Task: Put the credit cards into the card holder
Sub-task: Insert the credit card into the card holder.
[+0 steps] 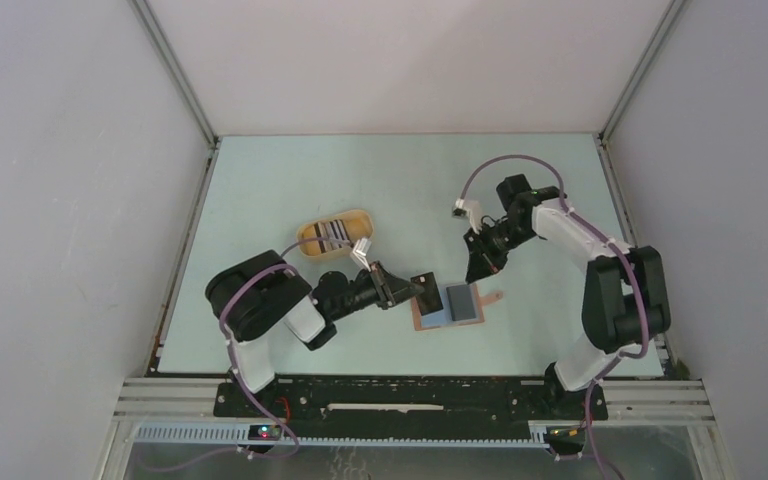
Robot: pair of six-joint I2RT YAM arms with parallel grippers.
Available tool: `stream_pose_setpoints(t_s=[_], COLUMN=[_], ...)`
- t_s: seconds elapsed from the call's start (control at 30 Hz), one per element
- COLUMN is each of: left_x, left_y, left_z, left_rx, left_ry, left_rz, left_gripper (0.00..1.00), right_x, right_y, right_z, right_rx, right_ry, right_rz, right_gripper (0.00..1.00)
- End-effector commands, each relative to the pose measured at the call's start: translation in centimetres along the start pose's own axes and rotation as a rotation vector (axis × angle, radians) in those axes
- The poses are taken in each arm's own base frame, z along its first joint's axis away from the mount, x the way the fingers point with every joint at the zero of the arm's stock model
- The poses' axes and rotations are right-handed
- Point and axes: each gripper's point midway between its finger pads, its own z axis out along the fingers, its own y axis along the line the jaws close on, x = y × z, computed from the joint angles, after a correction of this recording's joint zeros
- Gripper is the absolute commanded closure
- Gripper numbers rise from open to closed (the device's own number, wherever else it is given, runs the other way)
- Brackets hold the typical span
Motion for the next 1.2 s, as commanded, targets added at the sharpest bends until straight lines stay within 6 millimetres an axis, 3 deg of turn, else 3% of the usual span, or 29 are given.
stream_pose_setpoints(t_s=[0.0,0.3,0.77,1.17], left_x=[-0.9,-0.5,0.4,1.1], left_y=[-1.3,0.9,2.8,4.0], left_z=[1.6,2.6,4.3,4.3], left_rx=[0.044,-0.045,-0.095,-0.129], left_ry=[-0.049,-0.114,-0.135,-0.133], left_rz=[-0.022,-0.053,-0.047,-0.054], left_gripper=[1.00,1.00,1.00,1.00], right_x=[2.1,4.3,5.7,6.0], right_y=[-1.4,-2.5,-3.3,-3.3], right_z=[2.1,4.5,5.2,5.3], right_rx=[0.041,0.040,0.054,0.053], right_ry=[0.135,0.273,0.347,0.362], right_rz=[0.011,0.077,0.103,0.111], right_gripper=[0.87,0.89,0.90,0.90])
